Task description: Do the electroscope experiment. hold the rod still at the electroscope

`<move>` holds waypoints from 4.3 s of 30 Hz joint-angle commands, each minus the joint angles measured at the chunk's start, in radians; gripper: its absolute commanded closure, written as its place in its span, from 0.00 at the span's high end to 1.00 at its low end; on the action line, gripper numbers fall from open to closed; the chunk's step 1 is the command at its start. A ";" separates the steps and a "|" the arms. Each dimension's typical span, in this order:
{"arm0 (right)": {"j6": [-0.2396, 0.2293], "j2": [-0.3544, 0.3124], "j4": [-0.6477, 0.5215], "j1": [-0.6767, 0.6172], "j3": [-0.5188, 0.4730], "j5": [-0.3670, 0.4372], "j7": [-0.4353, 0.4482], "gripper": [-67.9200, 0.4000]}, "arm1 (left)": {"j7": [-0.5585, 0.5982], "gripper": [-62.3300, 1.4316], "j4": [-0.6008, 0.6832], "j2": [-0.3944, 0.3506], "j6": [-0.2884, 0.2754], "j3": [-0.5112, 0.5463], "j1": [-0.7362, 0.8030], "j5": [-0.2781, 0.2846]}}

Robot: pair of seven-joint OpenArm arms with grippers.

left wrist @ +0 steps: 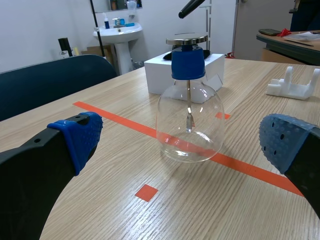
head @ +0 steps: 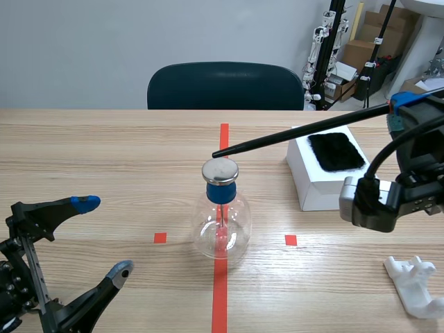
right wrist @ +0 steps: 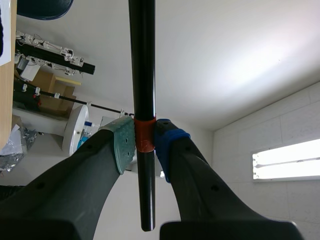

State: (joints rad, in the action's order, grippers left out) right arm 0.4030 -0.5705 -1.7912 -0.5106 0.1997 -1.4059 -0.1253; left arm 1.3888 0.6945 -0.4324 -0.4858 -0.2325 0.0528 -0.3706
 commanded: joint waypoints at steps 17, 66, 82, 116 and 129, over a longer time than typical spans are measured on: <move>0.014 0.000 -0.019 0.012 -0.003 -0.001 -0.011 0.02 | 0.018 1.00 0.011 -0.003 0.002 0.008 0.002 0.011; 0.273 0.349 -0.359 -0.546 -0.257 0.354 0.328 0.02 | 0.018 1.00 0.011 -0.003 0.002 0.008 0.002 0.011; 0.316 0.366 -0.352 -0.725 -0.286 0.492 0.447 0.02 | 0.018 1.00 0.011 -0.003 0.002 0.008 0.002 0.011; 0.315 0.366 -0.338 -0.724 -0.286 0.518 0.430 0.02 | 0.018 1.00 0.011 -0.003 0.002 0.008 0.002 0.011; 0.315 0.366 -0.338 -0.724 -0.286 0.517 0.431 0.02 | 0.018 1.00 0.011 -0.003 0.002 0.008 0.002 0.011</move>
State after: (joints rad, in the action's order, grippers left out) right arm 0.7021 -0.1944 -2.1204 -1.2392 -0.0792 -0.8967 0.3058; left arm 1.3888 0.6945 -0.4324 -0.4858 -0.2325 0.0528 -0.3706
